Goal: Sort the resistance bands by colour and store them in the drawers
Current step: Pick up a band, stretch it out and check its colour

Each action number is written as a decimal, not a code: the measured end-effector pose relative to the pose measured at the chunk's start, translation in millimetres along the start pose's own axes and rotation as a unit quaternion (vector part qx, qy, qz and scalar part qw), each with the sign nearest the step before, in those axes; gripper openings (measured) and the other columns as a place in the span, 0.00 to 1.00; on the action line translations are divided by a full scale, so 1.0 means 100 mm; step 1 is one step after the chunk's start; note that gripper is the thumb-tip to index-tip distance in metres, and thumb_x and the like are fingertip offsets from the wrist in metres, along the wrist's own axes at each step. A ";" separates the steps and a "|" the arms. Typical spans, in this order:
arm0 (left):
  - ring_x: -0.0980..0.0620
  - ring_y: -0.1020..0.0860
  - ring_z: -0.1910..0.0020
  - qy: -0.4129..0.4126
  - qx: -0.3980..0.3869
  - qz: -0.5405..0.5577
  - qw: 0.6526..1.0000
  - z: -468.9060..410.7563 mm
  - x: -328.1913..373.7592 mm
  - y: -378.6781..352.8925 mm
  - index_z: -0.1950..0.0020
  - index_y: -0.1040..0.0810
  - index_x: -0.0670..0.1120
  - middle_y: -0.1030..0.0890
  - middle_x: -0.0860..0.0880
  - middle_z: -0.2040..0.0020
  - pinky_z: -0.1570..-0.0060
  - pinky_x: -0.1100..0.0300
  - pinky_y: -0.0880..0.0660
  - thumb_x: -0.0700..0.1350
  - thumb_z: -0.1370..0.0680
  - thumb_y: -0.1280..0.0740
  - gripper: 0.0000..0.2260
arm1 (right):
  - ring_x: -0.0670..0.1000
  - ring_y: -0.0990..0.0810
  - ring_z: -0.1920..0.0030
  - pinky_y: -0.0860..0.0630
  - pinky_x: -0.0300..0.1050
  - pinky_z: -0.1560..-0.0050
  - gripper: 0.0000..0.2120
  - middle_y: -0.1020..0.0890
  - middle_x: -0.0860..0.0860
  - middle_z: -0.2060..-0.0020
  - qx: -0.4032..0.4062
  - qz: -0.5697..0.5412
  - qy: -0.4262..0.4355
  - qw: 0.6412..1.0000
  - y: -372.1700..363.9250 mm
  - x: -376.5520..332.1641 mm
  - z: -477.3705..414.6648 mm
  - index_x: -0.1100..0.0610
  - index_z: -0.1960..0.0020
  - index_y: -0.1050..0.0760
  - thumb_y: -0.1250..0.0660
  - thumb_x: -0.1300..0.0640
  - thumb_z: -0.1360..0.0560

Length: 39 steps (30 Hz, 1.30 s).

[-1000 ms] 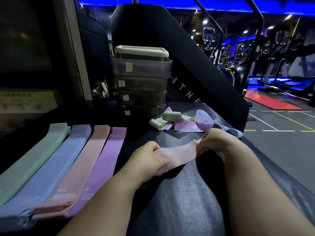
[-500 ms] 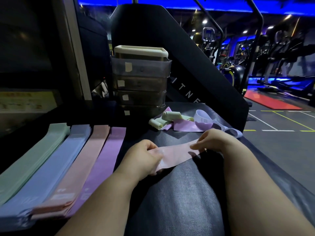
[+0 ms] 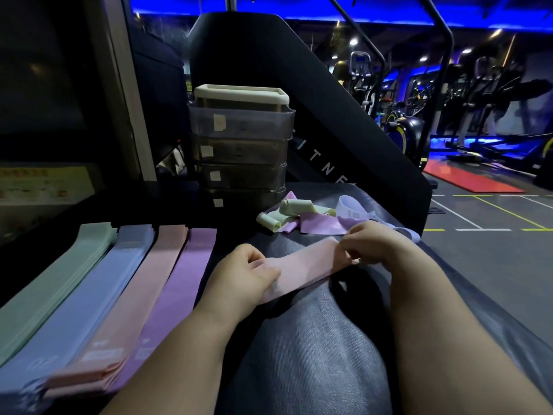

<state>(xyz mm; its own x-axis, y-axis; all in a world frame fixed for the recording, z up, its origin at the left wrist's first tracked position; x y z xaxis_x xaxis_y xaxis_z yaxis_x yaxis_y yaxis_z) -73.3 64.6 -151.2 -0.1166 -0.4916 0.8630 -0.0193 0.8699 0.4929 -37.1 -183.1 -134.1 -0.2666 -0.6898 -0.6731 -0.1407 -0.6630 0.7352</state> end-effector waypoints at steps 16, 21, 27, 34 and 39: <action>0.55 0.27 0.71 -0.014 -0.119 -0.001 0.993 0.03 0.00 -0.11 0.59 0.20 0.42 0.21 0.53 0.69 0.69 0.63 0.31 0.56 0.32 0.23 0.18 | 0.48 0.28 0.72 0.29 0.38 0.72 0.16 0.25 0.50 0.69 0.210 -0.487 0.124 0.839 0.46 -0.03 0.14 0.52 0.62 0.24 0.43 0.69 0.25; 0.55 0.28 0.68 -0.040 -0.095 -0.064 0.993 0.03 -0.01 -0.10 0.61 0.23 0.41 0.24 0.53 0.68 0.65 0.60 0.33 0.55 0.29 0.25 0.18 | 0.49 0.22 0.71 0.21 0.49 0.68 0.17 0.21 0.48 0.73 0.196 -0.499 0.077 0.841 0.44 0.03 0.15 0.53 0.57 0.22 0.47 0.68 0.26; 0.51 0.26 0.66 -0.002 -0.106 0.015 0.994 0.00 -0.03 -0.08 0.59 0.25 0.40 0.22 0.50 0.66 0.62 0.56 0.30 0.58 0.33 0.25 0.22 | 0.51 0.24 0.65 0.25 0.37 0.71 0.17 0.21 0.51 0.64 0.260 -0.492 0.066 0.829 0.48 0.12 0.06 0.53 0.59 0.21 0.44 0.68 0.25; 0.49 0.25 0.64 -0.001 -0.120 0.157 0.980 0.07 0.07 -0.03 0.68 0.28 0.49 0.23 0.48 0.68 0.59 0.53 0.28 0.54 0.35 0.24 0.15 | 0.50 0.26 0.64 0.29 0.34 0.76 0.18 0.21 0.54 0.59 0.289 -0.473 0.054 0.830 0.48 0.17 0.03 0.52 0.60 0.21 0.45 0.68 0.24; 0.50 0.27 0.65 -0.039 -0.100 0.166 0.980 0.14 0.25 0.17 0.69 0.27 0.50 0.24 0.49 0.69 0.58 0.53 0.30 0.54 0.37 0.27 0.12 | 0.50 0.25 0.65 0.19 0.63 0.52 0.18 0.22 0.52 0.62 0.236 -0.479 0.042 0.844 0.40 0.13 -0.01 0.53 0.58 0.21 0.46 0.67 0.25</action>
<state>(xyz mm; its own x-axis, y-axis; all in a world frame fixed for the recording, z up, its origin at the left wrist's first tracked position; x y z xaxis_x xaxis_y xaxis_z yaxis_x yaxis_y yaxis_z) -90.0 67.4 -122.5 -0.1584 -0.1715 0.9724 0.2264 0.9522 0.2049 -45.4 -219.0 -113.3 0.2515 0.0664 -0.9656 -0.6224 -0.7529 -0.2139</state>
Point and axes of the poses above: each hand's wrist, its own z-axis away from the middle knuckle, its own y-axis out of the back of the hand, x = y × z, the point moved 3 cm from there along -z, towards the middle knuckle
